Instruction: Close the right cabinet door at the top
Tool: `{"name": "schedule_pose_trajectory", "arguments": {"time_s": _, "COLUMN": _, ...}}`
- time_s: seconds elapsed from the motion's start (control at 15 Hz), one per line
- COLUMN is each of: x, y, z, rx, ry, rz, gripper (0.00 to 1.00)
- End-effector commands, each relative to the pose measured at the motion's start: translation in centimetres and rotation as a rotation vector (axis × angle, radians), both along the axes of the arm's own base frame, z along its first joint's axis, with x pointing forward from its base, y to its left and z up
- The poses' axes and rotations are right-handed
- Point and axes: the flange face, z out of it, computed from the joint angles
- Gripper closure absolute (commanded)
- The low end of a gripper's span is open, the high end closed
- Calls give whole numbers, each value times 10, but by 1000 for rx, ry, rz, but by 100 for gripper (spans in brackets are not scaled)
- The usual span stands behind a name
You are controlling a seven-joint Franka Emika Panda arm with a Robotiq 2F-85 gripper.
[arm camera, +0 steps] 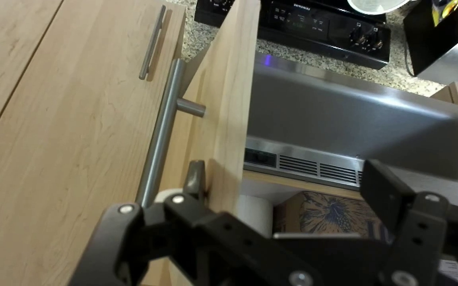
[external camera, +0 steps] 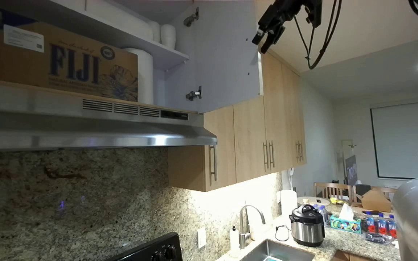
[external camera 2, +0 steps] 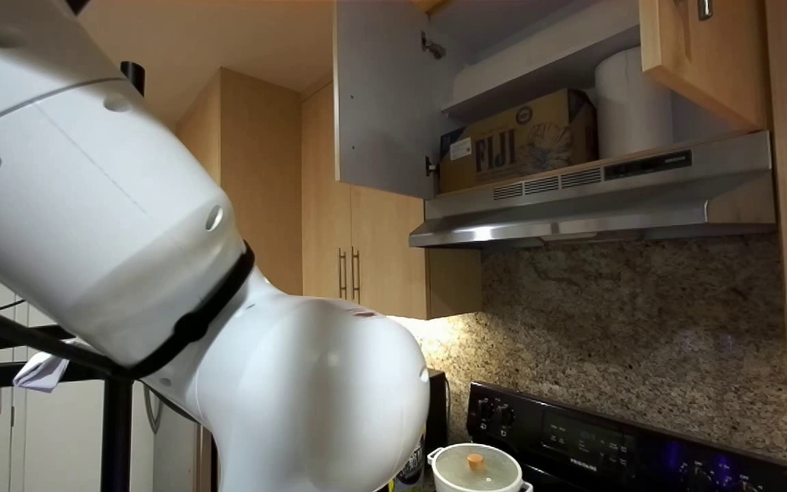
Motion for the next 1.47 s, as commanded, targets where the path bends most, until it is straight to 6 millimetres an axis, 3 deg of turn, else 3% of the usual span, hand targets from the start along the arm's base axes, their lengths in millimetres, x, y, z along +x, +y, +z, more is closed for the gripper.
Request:
{"name": "schedule_pose_trajectory", "arguments": {"time_s": 0.0, "x": 2, "y": 1, "z": 5, "rx": -40, "ry": 1, "rz": 50, "gripper": 0}}
{"name": "schedule_pose_trajectory", "arguments": {"time_s": 1.4, "x": -1, "y": -5, "z": 2, "rx": -39, "ry": 5, "rz": 2, "gripper": 0}}
